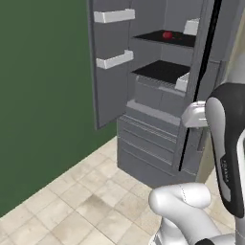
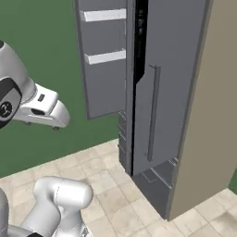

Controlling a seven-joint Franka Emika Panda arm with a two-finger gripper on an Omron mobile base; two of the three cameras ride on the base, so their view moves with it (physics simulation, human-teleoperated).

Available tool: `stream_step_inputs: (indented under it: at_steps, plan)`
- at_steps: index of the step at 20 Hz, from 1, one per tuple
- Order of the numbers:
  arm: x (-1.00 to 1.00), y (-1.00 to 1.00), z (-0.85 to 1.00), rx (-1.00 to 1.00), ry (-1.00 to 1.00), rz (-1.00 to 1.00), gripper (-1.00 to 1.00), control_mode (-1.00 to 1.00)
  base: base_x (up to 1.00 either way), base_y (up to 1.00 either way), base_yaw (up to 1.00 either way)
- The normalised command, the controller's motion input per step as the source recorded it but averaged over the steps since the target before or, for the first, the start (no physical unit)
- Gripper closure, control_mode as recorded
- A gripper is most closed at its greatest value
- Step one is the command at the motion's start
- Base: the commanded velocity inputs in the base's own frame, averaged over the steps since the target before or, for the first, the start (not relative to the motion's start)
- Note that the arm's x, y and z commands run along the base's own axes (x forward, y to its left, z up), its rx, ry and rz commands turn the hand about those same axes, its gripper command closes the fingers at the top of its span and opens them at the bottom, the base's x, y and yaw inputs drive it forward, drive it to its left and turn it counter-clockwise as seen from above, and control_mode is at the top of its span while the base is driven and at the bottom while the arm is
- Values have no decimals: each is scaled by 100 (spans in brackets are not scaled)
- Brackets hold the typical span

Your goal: Open the fridge, remove the pear, lime, and steak, and place them on any counter.

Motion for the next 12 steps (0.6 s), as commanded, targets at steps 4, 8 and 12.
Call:
stream_step_inputs:
  at_steps: [4,8,12]
  plan:
    - [0,0,0,0,0,0,-100,100,51,97,-58]
    - [0,0,0,0,0,0,-100,100,64,100,-50]
    - [0,0,0,0,0,0,-100,100,55,65,-61]
